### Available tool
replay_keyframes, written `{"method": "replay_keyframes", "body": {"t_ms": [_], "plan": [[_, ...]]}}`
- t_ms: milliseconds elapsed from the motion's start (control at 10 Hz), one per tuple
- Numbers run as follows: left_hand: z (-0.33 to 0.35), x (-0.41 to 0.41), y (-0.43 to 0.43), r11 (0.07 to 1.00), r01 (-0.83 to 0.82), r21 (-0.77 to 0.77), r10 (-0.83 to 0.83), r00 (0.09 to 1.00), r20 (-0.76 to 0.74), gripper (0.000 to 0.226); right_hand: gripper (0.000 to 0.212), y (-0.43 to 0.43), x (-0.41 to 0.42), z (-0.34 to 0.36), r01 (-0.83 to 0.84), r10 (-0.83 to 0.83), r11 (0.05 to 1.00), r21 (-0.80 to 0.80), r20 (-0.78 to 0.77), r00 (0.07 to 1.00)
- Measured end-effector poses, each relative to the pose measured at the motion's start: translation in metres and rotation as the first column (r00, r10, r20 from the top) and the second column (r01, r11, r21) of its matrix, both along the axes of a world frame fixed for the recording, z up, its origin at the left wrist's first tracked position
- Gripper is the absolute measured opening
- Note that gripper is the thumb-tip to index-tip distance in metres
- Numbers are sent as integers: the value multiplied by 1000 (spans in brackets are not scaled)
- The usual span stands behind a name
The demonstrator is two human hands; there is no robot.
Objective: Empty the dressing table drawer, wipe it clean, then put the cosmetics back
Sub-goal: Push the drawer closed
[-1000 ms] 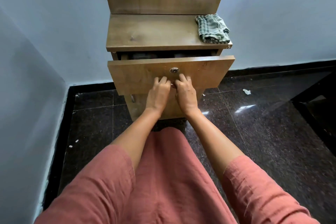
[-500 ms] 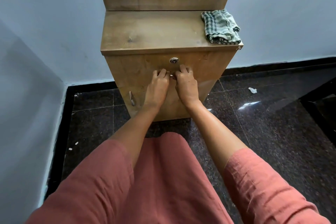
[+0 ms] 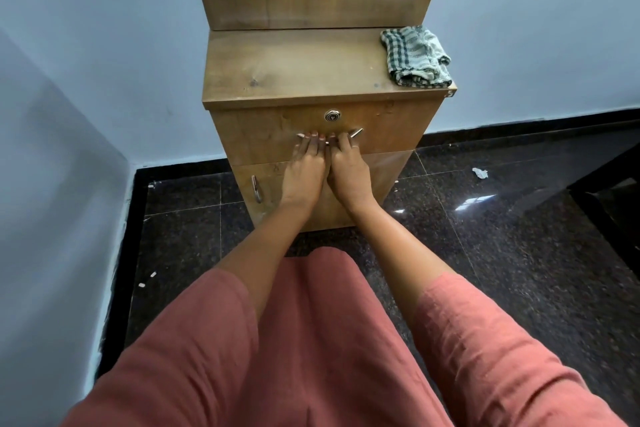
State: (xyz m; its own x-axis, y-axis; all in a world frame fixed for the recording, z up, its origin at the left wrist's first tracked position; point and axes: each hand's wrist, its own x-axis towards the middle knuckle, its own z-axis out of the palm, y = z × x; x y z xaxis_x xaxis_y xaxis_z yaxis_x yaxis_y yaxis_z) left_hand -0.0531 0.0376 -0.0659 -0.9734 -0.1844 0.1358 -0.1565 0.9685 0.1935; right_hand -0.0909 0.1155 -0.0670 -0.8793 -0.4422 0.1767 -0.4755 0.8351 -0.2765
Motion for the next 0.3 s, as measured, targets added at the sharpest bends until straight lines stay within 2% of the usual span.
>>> {"method": "replay_keyframes", "body": {"t_ms": [100,200,300], "plan": [[7,7,-2,997,51,-62,-48,998,49,55,53,9,9,0,-54,52,998,37,45,998],[14,19,-7,994,35,-101,-31,999,43,51,57,20,12,2,-121,112,982,144,70,991],[30,32,-11,996,-7,-88,7,1000,-11,49,47,21,24,16,-117,117,990,78,2,993]]}}
